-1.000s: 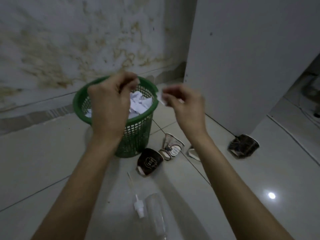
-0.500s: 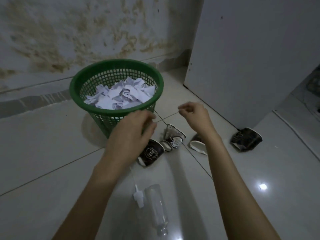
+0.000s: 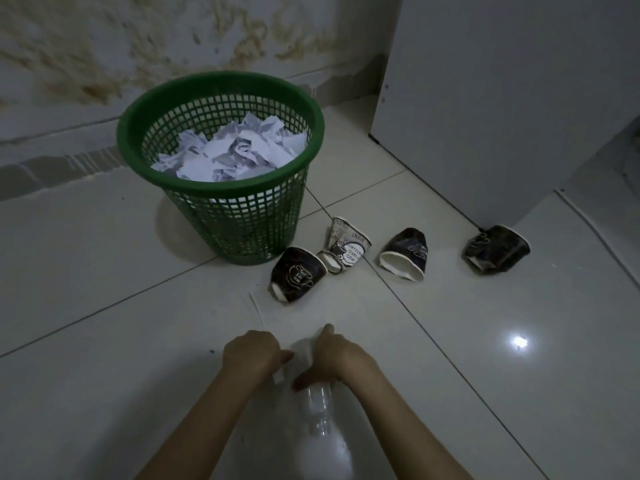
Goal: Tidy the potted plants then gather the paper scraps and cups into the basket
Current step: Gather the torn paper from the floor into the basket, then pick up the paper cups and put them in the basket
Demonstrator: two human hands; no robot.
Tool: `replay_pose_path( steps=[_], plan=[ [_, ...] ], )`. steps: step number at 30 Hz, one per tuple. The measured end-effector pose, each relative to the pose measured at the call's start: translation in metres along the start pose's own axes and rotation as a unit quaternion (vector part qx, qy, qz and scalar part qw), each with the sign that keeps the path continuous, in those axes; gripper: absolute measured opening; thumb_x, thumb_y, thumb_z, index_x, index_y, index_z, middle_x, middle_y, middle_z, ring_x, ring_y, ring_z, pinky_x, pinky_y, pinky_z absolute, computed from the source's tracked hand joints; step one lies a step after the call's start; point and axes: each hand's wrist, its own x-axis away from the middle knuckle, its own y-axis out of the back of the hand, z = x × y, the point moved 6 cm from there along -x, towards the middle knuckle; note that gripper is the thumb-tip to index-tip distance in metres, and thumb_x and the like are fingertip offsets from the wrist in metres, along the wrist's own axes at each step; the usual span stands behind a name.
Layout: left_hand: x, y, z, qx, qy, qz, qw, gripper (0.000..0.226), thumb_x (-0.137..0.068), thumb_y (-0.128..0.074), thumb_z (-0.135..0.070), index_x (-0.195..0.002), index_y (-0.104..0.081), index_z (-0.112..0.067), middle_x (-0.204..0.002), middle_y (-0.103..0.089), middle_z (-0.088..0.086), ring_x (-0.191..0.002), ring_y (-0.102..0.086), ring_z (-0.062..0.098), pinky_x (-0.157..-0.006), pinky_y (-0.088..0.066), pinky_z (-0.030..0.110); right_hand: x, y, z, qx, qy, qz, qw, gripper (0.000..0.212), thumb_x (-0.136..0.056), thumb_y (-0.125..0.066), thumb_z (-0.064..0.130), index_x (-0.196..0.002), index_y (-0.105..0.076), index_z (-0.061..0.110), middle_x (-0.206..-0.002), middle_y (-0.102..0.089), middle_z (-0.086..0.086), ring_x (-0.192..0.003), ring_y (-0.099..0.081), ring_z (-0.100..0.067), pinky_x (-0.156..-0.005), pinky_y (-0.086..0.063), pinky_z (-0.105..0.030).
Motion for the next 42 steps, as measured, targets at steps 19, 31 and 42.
replay_pose_path(
  steps=[19, 31, 42],
  plan=[
    [0.028, 0.039, 0.025, 0.042, -0.018, -0.067, 0.997, 0.038, -0.096, -0.044, -0.021, -0.130, -0.042, -0.003, -0.135, -0.045, 0.012, -0.124, -0.048, 0.024, -0.098, -0.041, 0.025, 0.198, 0.254, 0.167, -0.087, 0.364, -0.397, 0.838, 0.051, -0.080, -0.068, 0.038, -0.118, -0.045, 0.013, -0.101, -0.056, 0.003, -0.089, -0.057, -0.016, -0.064, -0.043, -0.023],
    [0.115, 0.108, 0.046, 0.025, -0.097, -0.119, 0.988, 0.029, -0.093, -0.047, -0.040, -0.111, -0.045, -0.017, -0.101, -0.051, 0.001, -0.109, -0.054, 0.018, -0.072, -0.038, 0.023, 0.122, 0.242, 0.158, -0.020, 0.273, -0.356, 0.894, 0.035, -0.087, -0.060, 0.033, -0.112, -0.055, 0.008, -0.078, -0.050, 0.005, -0.061, -0.044, -0.003, -0.049, -0.032, -0.019],
    [0.174, 0.266, 0.083, 0.129, -0.127, -0.437, 0.881, 0.021, -0.084, -0.059, -0.040, -0.077, -0.047, -0.024, -0.071, -0.054, -0.005, -0.064, -0.049, 0.008, -0.052, -0.034, 0.025, 0.132, 0.263, 0.135, -0.113, 0.287, -0.428, 0.850, 0.040, -0.089, -0.057, 0.033, -0.119, -0.052, 0.007, -0.121, -0.057, -0.010, -0.096, -0.052, -0.020, -0.075, -0.040, -0.029]
  ],
)
